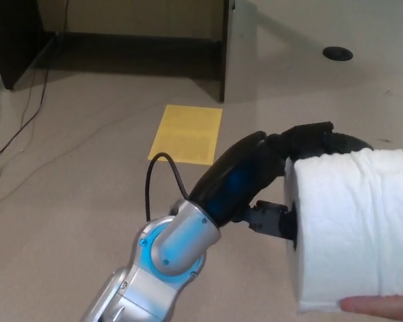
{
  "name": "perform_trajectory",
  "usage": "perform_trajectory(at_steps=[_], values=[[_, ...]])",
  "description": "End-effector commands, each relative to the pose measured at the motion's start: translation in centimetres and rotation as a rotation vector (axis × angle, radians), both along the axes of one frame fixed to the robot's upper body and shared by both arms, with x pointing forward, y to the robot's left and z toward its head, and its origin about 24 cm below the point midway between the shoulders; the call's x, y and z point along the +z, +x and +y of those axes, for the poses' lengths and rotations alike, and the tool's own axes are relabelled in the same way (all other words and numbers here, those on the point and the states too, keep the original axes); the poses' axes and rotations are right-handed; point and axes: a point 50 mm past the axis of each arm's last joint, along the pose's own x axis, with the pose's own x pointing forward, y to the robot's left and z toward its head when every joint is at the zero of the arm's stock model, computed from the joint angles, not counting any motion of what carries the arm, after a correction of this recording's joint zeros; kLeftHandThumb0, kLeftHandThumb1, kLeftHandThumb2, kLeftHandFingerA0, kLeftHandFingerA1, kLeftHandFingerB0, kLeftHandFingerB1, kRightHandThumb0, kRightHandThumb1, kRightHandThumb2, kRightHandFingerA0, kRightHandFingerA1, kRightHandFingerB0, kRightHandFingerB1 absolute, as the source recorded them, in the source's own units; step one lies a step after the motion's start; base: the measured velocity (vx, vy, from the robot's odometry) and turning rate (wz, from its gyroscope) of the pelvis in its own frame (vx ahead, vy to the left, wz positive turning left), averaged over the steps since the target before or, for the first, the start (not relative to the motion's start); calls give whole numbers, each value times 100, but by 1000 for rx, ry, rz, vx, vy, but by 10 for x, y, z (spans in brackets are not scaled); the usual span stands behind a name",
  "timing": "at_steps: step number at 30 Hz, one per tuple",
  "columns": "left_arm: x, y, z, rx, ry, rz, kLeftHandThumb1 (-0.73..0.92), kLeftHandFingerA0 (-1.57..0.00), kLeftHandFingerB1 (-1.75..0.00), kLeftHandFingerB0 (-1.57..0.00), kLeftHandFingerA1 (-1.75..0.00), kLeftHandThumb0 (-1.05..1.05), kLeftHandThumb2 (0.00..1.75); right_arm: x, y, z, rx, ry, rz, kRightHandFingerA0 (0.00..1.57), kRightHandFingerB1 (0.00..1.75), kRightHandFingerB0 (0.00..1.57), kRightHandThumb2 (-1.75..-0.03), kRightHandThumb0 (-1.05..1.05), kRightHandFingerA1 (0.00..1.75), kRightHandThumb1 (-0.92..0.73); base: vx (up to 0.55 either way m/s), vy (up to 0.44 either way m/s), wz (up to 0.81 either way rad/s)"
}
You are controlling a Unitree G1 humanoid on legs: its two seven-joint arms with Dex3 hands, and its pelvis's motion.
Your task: A person is holding a toilet paper roll and the robot extends its left hand to grab the roll by inserting its thumb into the gap in the middle and brings its hand down by its side. Then it extends its arm again to hand the toilet paper roll back to the person.
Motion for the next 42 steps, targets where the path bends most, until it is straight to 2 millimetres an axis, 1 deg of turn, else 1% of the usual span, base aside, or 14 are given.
perform_trajectory(at_steps=[1,2,4,8,14,17,21,26,30,32,33,34,35,42], values=[[1,-5,2,-21,-69,-19,85,-81,-120,-78,-148,-19,69,3,1,-5,2,-13,-1,67,40,49,-58,-31,51,-61,0,0,0],[1,-5,4,-23,-67,-19,86,-74,-126,-73,-149,-17,66,2,0,-4,4,-13,10,65,39,48,-59,-30,49,-62,0,0,0],[1,-5,7,-23,-54,-29,81,-75,-130,-74,-150,-17,72,1,-1,-3,6,-9,14,66,40,50,-58,-30,50,-62,0,0,0],[4,-1,14,-20,-49,-23,77,-75,-126,-73,-147,-9,82,5,9,2,7,12,-6,68,40,52,-58,-29,56,-61,0,0,0],[-1,0,19,5,-58,-22,79,-86,-127,-74,-151,-10,77,8,12,1,30,-3,-15,69,41,52,-58,-30,54,-61,0,0,0],[-2,1,21,12,-76,-19,74,-91,-127,-76,-152,-9,83,9,13,-1,20,-1,-16,70,41,54,-59,-32,55,-62,0,0,0],[-6,4,34,60,-55,-18,82,-76,-137,-67,-158,-17,72,10,15,-1,25,-11,-6,70,40,53,-59,-31,55,-63,0,0,0],[-16,3,48,74,-81,-12,73,-83,-133,-74,-155,-10,86,6,11,1,34,-14,-5,72,41,54,-59,-32,57,-63,0,0,0],[-26,-1,73,119,-97,-26,76,-91,-129,-77,-151,-8,82,3,6,1,27,-9,14,70,40,53,-59,-32,55,-63,0,0,0],[-29,-1,88,152,-90,-7,74,-81,-129,-75,-146,-5,91,4,8,0,27,-12,12,69,40,52,-59,-32,53,-63,0,0,0],[-35,-1,105,196,-91,20,73,-86,-132,-75,-150,-8,88,7,12,0,21,-9,6,68,53,47,-82,-38,66,-52,0,0,0],[-42,-3,121,240,-90,47,73,-86,-132,-75,-150,-8,88,7,12,0,11,-2,6,68,53,47,-82,-38,66,-52,0,0,0],[-54,-7,136,279,-74,94,74,-82,-140,-68,-156,-10,87,6,11,-1,15,-5,11,73,40,52,-59,-31,58,-62,0,0,0],[-99,-24,198,488,-48,265,82,-94,-132,-75,-148,-10,76,4,6,-2,29,-28,14,72,41,54,-59,-32,56,-63,0,0,0]])
